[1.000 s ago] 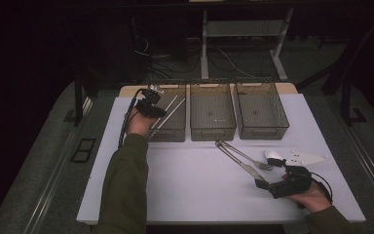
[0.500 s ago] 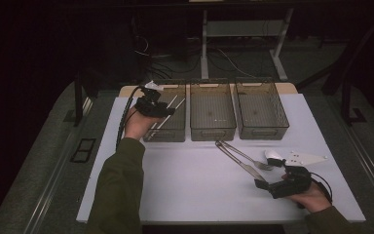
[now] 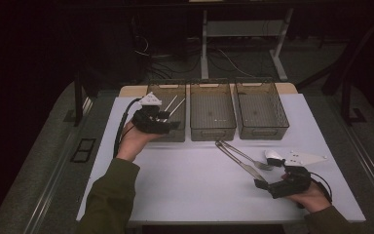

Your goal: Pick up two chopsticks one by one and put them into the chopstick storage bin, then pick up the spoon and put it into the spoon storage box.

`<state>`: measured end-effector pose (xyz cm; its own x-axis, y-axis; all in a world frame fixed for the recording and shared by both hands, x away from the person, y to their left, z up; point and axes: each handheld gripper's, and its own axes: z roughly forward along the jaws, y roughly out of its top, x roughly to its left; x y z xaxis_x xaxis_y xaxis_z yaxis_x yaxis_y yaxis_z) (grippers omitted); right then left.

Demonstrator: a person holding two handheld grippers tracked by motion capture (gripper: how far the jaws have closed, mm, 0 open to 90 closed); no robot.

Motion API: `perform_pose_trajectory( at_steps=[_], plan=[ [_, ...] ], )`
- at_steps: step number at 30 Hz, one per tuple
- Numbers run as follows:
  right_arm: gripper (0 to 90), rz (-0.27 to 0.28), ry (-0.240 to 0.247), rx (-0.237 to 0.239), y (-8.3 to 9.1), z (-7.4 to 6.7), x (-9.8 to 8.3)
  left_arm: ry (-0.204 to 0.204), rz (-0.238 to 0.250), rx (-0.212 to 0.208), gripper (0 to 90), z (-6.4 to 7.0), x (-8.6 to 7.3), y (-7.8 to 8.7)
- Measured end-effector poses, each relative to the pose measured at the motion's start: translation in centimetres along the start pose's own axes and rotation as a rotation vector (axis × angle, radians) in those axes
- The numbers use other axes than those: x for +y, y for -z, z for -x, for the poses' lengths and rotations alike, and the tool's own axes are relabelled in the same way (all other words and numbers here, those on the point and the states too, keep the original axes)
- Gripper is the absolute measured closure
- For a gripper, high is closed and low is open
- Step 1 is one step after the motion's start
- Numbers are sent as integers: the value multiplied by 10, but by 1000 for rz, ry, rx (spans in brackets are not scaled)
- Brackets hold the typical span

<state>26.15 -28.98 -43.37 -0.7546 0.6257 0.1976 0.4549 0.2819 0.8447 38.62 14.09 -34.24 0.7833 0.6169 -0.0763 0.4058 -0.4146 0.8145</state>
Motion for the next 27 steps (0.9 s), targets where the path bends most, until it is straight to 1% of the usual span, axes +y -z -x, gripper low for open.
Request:
perform_pose_trajectory(
  at_steps=[3,6,7,14,16,19,27],
  plan=[
    [23,0,3,-2,1,0,0,-9,8,-12,359,10,-7,4],
    [23,-3,-1,1,1,0,0,-15,27,-20,328,18,-13,9],
    [23,0,1,1,1,0,0,-9,38,-23,313,21,-16,9],
    [23,0,0,0,-1,0,0,-17,72,-42,235,37,-33,15],
    [23,-3,-5,0,-1,0,0,-24,71,-47,214,41,-39,15],
    [23,3,-4,-2,0,0,0,-22,78,-52,182,47,-49,14],
    [23,1,-4,-5,0,0,0,-19,81,-49,99,60,-80,15]
  ],
)
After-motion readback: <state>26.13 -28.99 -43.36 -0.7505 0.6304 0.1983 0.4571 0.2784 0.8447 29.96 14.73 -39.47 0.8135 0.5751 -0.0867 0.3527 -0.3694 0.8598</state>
